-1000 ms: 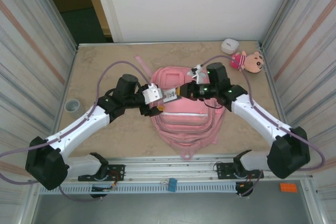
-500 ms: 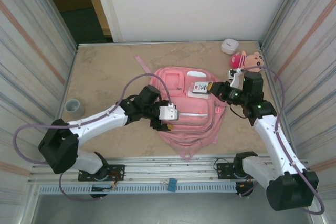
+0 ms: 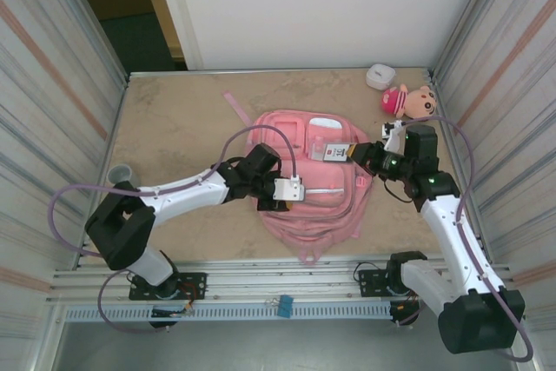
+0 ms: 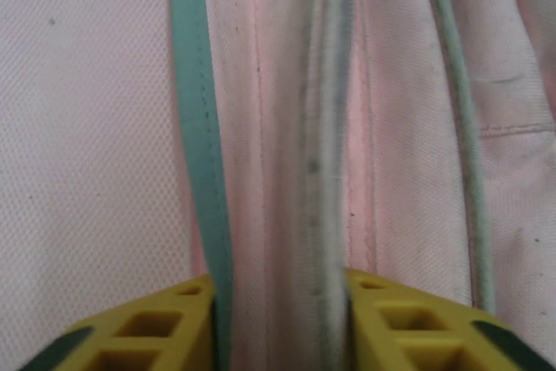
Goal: Pack books, pencil case, and school supplies into a backpack
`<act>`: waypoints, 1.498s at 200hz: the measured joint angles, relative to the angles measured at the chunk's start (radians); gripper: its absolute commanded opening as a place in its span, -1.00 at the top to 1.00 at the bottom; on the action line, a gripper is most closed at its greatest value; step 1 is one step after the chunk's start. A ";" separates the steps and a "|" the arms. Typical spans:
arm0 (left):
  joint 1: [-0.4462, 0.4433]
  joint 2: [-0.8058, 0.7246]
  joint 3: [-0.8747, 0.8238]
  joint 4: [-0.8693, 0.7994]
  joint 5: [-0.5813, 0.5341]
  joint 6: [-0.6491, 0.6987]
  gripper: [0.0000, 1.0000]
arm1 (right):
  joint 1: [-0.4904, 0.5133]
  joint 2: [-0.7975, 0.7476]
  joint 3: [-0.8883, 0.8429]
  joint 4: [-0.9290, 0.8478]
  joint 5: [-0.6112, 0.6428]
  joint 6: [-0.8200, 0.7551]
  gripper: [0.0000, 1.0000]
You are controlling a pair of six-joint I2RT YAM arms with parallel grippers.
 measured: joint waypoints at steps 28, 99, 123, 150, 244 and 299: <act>-0.002 -0.033 0.000 0.013 -0.027 -0.039 0.74 | -0.034 -0.037 -0.001 -0.033 0.005 -0.017 1.00; 0.079 -0.124 0.000 0.111 -0.031 -0.235 0.87 | -0.096 -0.212 -0.001 -0.153 0.025 -0.030 1.00; 0.103 -0.122 0.000 0.139 -0.043 -0.325 0.88 | -0.096 -0.262 0.002 -0.225 0.022 -0.025 1.00; 0.111 -0.105 0.021 0.146 -0.051 -0.418 0.91 | -0.096 -0.352 0.003 -0.289 0.015 0.012 1.00; 0.111 -0.075 0.053 0.213 -0.029 -0.670 0.97 | 0.162 -0.446 -0.097 -0.265 0.026 0.259 1.00; 0.111 -0.075 0.053 0.218 -0.007 -0.694 0.97 | 0.439 -0.319 -0.200 0.035 0.245 0.426 1.00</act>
